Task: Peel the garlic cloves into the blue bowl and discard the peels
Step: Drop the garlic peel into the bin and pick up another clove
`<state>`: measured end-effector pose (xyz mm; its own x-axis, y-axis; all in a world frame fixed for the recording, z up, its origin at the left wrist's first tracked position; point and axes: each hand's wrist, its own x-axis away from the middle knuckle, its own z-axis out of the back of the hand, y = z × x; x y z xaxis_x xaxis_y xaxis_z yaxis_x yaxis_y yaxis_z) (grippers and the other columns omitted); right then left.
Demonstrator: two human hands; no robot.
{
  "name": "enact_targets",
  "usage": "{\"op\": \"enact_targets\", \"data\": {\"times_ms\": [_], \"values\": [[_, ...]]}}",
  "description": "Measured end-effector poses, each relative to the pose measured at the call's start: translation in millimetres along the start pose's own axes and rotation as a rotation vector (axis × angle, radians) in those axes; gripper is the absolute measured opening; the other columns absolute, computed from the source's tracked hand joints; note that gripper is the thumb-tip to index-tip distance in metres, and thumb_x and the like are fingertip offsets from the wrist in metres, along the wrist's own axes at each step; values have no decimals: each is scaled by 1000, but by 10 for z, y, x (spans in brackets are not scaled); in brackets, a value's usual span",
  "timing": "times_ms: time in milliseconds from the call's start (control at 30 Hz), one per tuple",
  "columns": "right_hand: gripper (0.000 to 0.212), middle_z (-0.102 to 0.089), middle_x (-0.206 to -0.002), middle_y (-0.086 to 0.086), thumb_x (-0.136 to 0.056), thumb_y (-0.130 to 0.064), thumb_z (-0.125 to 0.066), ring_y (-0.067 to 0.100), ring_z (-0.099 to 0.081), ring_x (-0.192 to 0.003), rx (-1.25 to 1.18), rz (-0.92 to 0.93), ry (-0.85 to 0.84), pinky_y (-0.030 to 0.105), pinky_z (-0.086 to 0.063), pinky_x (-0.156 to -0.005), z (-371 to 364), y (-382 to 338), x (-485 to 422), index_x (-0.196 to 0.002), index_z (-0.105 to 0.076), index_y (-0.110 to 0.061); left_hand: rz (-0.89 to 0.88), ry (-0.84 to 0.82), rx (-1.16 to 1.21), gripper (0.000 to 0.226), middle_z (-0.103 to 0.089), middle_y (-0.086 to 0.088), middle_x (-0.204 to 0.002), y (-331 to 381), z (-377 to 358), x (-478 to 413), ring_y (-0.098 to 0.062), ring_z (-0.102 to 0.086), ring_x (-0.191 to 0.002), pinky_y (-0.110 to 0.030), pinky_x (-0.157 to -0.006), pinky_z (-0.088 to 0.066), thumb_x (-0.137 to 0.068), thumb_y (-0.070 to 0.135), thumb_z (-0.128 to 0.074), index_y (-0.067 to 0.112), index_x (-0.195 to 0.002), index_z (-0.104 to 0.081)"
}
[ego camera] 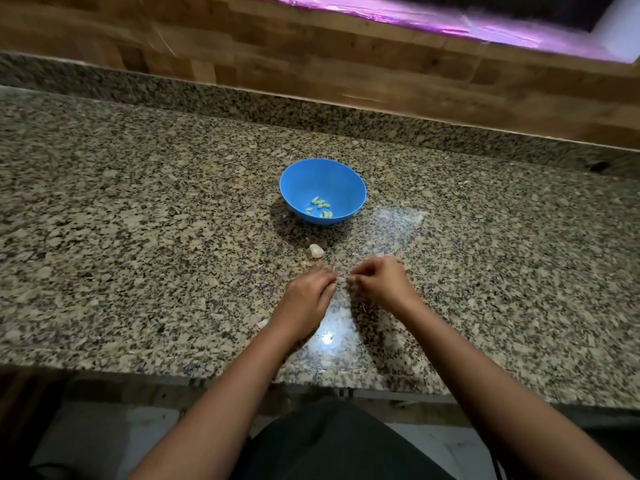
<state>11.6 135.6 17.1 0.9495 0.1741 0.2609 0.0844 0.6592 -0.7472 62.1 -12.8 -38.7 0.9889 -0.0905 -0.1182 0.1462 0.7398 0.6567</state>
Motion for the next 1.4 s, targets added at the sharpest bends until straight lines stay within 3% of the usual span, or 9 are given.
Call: {"op": "enact_targets", "data": {"times_ms": [133, 400, 500, 633, 800, 933, 1167, 1233, 1400], "values": [[16, -70, -90, 13, -81, 5, -59, 24, -65, -85, 343, 116, -32, 39, -55, -82, -59, -66, -19, -89, -70, -2, -17, -25, -239, 46, -31, 3, -152, -23, -92, 33, -12, -18, -143, -26, -115, -7, -102, 36, -30, 18, -143, -36], [11, -57, -95, 9, -89, -10, -55, 21, -52, -89, 743, 424, -79, 26, -39, -73, -95, -113, -50, -93, -62, -2, -22, -32, -218, 44, -32, 3, -151, -13, -105, 32, -12, -19, -143, -27, -115, -9, -102, 34, -30, 17, -142, -38], [6, -61, -87, 1, -85, -7, -63, 17, -59, -83, 330, 223, 79, 21, -46, -71, -128, 55, 1, -89, -66, -5, 39, 9, -58, 38, -48, 2, -139, 26, -74, -19, -14, -36, -133, -28, -110, -22, -101, 30, -34, 15, -133, -49], [8, -70, -77, 9, -81, 1, -67, 23, -69, -72, -455, -24, 1, 36, -58, -71, -199, 55, 114, -83, -66, -7, 126, -80, 169, 27, -55, -3, -107, 172, 100, -209, -17, -45, -100, -26, -79, -32, -101, 25, -36, 9, -109, -56], [11, -63, -74, 11, -81, 0, -63, 19, -60, -63, -744, -67, -138, 25, -54, -60, -76, -77, 162, -89, -58, 5, 100, -205, 283, 23, -49, 3, -74, 179, 296, -319, -16, -49, -73, -29, -60, -35, -101, 29, -36, 19, -81, -42], [14, -57, -69, 6, -92, -10, -52, 14, -52, -58, -675, -70, -300, 23, -46, -55, 35, -153, 194, -82, -58, -3, 63, -110, 312, 30, -45, 4, -67, 255, 312, -335, -14, -44, -62, -30, -57, -33, -101, 23, -38, 26, -71, -38], [15, -54, -78, 9, -93, -7, -51, 14, -45, -71, 312, 477, 160, 32, -43, -66, -37, -143, 171, -81, -58, 1, 368, -114, 617, 23, -50, 2, -79, 451, 311, -375, -15, -47, -52, -27, -49, -44, -102, 27, -36, 15, -92, -53], [18, -51, -72, 5, -93, -8, -51, 14, -46, -66, 161, 379, 75, 31, -43, -61, -6, -172, 154, -78, -57, -1, 355, -77, 674, 23, -49, 2, -78, 466, 288, -346, -14, -48, -51, -25, -45, -42, -102, 23, -35, 15, -89, -52], [24, -45, -56, 2, -95, -8, -48, 10, -42, -45, -834, -180, -217, 19, -36, -42, -11, -347, 199, -72, -54, -6, 262, 7, 732, 28, -48, -2, -68, 419, 302, -286, -7, -49, -48, -17, -42, -41, -101, 18, -37, 18, -75, -47]]}}
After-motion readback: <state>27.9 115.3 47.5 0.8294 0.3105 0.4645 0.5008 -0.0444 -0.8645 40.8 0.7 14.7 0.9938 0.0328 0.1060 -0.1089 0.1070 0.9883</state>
